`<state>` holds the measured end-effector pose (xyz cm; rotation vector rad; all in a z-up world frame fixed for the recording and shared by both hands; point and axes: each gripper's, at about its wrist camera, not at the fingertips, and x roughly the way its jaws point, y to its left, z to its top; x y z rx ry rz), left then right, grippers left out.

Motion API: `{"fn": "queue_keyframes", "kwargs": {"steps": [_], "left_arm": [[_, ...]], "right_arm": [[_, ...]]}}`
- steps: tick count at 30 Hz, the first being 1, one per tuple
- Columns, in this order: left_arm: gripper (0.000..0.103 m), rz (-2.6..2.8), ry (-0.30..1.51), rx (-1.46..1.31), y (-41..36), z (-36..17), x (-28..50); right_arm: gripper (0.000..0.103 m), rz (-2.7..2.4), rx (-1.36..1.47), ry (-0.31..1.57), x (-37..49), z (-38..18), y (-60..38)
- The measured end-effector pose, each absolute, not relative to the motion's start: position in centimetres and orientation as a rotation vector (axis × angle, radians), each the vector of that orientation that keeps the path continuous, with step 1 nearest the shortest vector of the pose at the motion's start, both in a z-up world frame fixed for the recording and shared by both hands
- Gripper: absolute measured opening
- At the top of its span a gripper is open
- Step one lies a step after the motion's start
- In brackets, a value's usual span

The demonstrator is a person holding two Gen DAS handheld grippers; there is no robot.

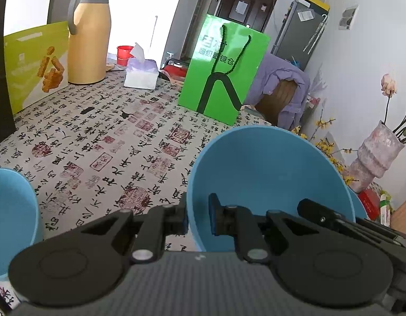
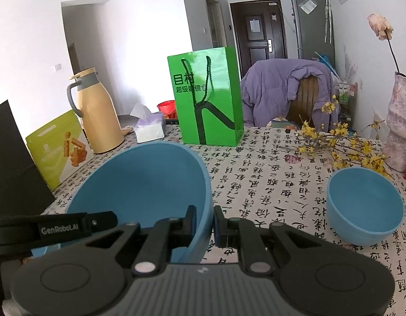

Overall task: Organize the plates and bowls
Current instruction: 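Carry both held blue bowls toward the black paper bag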

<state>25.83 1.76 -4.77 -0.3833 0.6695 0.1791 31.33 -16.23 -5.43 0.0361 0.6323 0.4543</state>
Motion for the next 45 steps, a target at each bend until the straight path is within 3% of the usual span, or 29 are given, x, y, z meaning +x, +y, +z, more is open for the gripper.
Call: {"fn": "queue_keyframes", "kwargs": {"steps": [45], "left_arm": [[0.014, 0.228, 0.590, -0.434, 6.9, -2.9, 19.6]], "right_arm": [[0.013, 0.523, -0.006, 0.597, 26.8, -4.0, -10.8]]}}
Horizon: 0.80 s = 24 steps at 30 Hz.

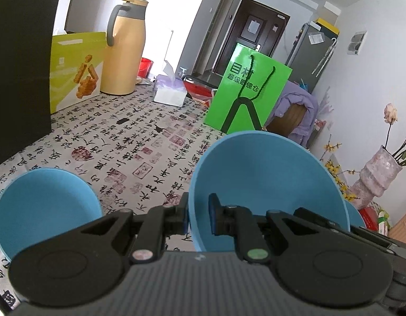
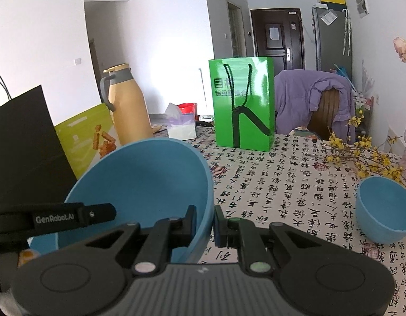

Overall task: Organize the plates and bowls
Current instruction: 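Carry both held blue bowls toward the black paper bag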

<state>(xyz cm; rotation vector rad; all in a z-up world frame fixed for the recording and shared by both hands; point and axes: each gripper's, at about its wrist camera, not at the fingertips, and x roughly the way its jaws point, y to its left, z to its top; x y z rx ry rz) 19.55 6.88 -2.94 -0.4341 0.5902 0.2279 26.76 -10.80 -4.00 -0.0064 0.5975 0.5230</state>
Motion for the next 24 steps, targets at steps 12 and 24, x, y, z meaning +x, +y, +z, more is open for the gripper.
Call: {"fn": "queue_keyframes", "kwargs": {"steps": [12, 24], "left_arm": [[0.014, 0.244, 0.572, -0.448, 8.6, -2.4, 18.0], [0.014, 0.267, 0.562, -0.460, 10.8, -2.4, 16.6]], "right_arm": [[0.013, 0.546, -0.021, 0.587, 25.6, -3.5, -8.9], [0.013, 0.571, -0.028, 0.592, 24.7, -3.6, -6.6]]}}
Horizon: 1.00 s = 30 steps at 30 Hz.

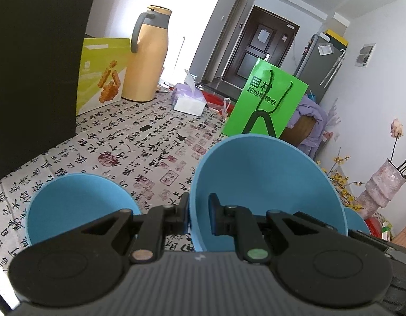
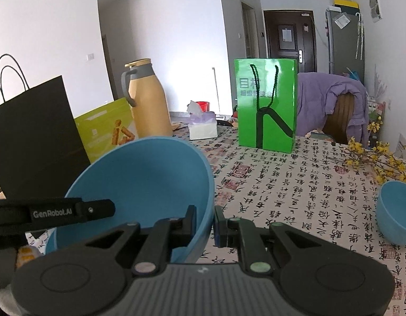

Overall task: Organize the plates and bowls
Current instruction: 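Carry both held blue bowls toward the black paper bag, then lower the left bowl into the placed blue bowl while the right lowers its bowl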

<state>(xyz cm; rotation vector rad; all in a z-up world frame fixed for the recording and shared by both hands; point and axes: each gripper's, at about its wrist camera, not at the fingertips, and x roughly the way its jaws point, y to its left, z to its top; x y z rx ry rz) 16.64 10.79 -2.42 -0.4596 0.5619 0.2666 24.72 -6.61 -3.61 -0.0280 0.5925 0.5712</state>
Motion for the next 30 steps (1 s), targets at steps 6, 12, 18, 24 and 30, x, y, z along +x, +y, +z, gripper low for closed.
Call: {"fn": "queue_keyframes", "kwargs": {"steps": [6, 12, 18, 24, 30], "left_arm": [[0.014, 0.277, 0.552, -0.466, 11.9, -2.3, 15.9], [0.014, 0.287, 0.542, -0.476, 13.0, -2.1, 15.2], [0.014, 0.297, 0.532, -0.484, 13.9, -2.1, 14.4], [0.014, 0.313, 0.517, -0.493, 14.9, -2.1, 13.5], [0.014, 0.331, 0.510, -0.508, 16.2, -2.3, 13.0]], "right_arm": [[0.013, 0.585, -0.031, 0.590, 24.2, -3.5, -5.4], [0.013, 0.598, -0.037, 0.587, 23.7, -3.5, -4.2], [0.013, 0.610, -0.042, 0.582, 23.2, -3.4, -3.2], [0.013, 0.628, -0.048, 0.582, 22.8, -3.4, -2.1], [0.013, 0.644, -0.051, 0.586, 22.5, -3.7, -0.8]]}}
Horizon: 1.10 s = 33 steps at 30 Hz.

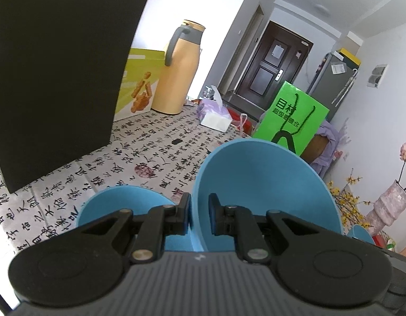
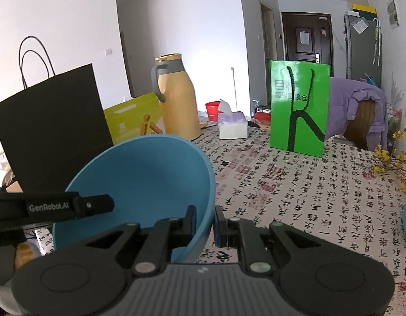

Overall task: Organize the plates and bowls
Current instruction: 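Lower the left bowl into the placed blue bowl while the right lowers its bowl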

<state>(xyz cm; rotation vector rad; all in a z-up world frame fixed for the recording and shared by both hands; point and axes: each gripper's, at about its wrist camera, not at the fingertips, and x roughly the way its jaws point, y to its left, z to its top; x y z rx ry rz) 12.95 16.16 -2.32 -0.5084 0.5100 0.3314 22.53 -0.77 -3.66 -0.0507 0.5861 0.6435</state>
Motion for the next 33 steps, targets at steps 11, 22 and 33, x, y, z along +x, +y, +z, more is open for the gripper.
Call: {"fn": "queue_keyframes", "kwargs": {"steps": [11, 22, 33], "left_arm": [[0.014, 0.350, 0.496, -0.530, 18.7, -2.6, 11.9], [0.014, 0.371, 0.485, -0.563, 21.0, -3.1, 10.3], [0.014, 0.389, 0.478, -0.574, 22.3, -3.4, 9.6]], "right_arm": [[0.013, 0.681, -0.042, 0.604, 22.4, -4.4, 1.6], [0.013, 0.727, -0.055, 0.619, 22.2, -4.8, 4.0], [0.013, 0.755, -0.069, 0.636, 21.9, -5.0, 5.5]]}}
